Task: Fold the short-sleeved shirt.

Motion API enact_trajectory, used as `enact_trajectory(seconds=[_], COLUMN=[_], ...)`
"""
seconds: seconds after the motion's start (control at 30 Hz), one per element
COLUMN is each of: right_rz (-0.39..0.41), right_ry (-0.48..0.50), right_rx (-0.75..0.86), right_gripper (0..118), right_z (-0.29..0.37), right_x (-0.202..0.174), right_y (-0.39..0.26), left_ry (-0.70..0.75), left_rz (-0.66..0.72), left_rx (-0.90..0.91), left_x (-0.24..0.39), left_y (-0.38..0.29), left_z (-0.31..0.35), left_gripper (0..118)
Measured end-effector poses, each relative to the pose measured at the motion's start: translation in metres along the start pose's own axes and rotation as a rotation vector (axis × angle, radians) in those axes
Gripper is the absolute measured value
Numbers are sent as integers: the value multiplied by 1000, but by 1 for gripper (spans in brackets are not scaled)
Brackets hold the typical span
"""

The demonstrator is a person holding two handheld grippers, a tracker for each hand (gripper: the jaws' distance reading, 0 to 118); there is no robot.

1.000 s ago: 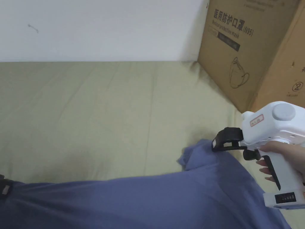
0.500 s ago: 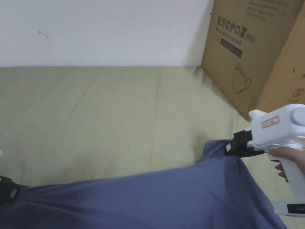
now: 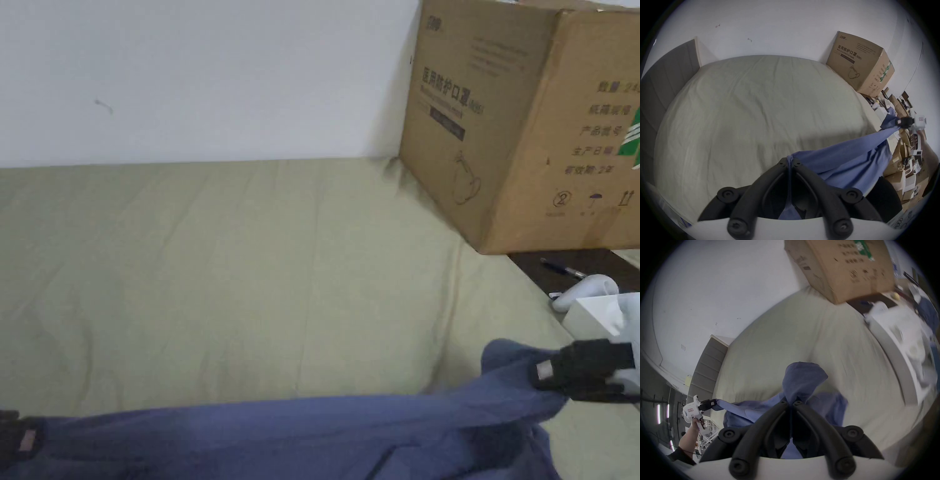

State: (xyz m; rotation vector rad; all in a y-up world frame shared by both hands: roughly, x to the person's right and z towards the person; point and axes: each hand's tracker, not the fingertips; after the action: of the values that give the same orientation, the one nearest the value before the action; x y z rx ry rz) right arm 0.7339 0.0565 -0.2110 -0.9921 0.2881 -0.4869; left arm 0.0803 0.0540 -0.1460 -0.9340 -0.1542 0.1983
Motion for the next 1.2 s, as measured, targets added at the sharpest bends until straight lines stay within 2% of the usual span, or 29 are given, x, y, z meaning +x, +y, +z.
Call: enact_trajectory(seconds=[0.13, 0.27, 0.37, 0.4, 0.47, 0.5, 0.53, 0.57, 0.6, 0.63, 0.67, 0.7, 0.83, 0.93, 0.97, 1.0, 1.03, 1.07, 1.1, 1.13, 1.2], right_rz=[-68, -61, -56, -54, -42, -29, -19, -7, 27, 55, 90, 110, 131, 201, 241, 295, 348, 395, 428, 429, 419], right_ry=[-32, -92, -121, -130, -142, -153, -154, -162, -199, -195, -181, -134, 33, 145, 164, 172, 142, 90, 36, 5, 71], right_rx=[-59, -89, -85, -81, -67, -63, -58, -53, -47, -14, 54, 89, 245, 434, 507, 585, 647, 717, 775, 806, 826], right_gripper=[0, 0, 1, 8, 30, 37, 37, 79, 108, 117, 109, 108, 115, 112, 102, 87, 61, 22, 0, 0, 0], right_z=[-6, -22, -42, -44, -41, -38, -33, -28, -19, -7, 2, 12, 49, 76, 81, 91, 93, 94, 93, 92, 88], right_x=[31, 38, 59, 58, 55, 52, 49, 44, 32, 27, 19, 7, -49, -101, -116, -141, -155, -170, -181, -189, -193], right_y=[-50, -83, -87, -87, -81, -78, -75, -72, -72, -71, -67, -67, -73, -94, -103, -119, -128, -139, -149, -159, -172], left_ry=[-27, -8, 12, 24, 29, 21, -3, 23, 52, 46, 51, 49, 24, 54, 46, 46, 37, 24, 19, 53, 100], left_rz=[66, 46, 38, 46, 67, 76, 88, 81, 68, 57, 31, 20, -44, -76, -82, -86, -95, -107, -123, -135, -127], left_rx=[-39, -91, -102, -102, -76, -60, -33, -24, -15, 32, 80, 106, 236, 363, 407, 465, 512, 559, 594, 611, 665], left_x=[11, 12, 1, 1, -1, -10, -10, -8, -6, -1, 0, 3, 54, 86, 97, 107, 114, 124, 133, 140, 151], left_y=[-56, -97, -112, -114, -114, -112, -109, -105, -101, -94, -90, -86, -74, -72, -75, -80, -84, -90, -95, -99, -109], left_z=[10, -4, -22, -25, -23, -25, -19, -12, -6, 5, 17, 29, 90, 113, 120, 124, 126, 131, 134, 134, 138], left_gripper=[1, 1, 4, 9, 33, 40, 40, 76, 106, 118, 115, 115, 115, 116, 115, 114, 108, 84, 44, 3, 0])
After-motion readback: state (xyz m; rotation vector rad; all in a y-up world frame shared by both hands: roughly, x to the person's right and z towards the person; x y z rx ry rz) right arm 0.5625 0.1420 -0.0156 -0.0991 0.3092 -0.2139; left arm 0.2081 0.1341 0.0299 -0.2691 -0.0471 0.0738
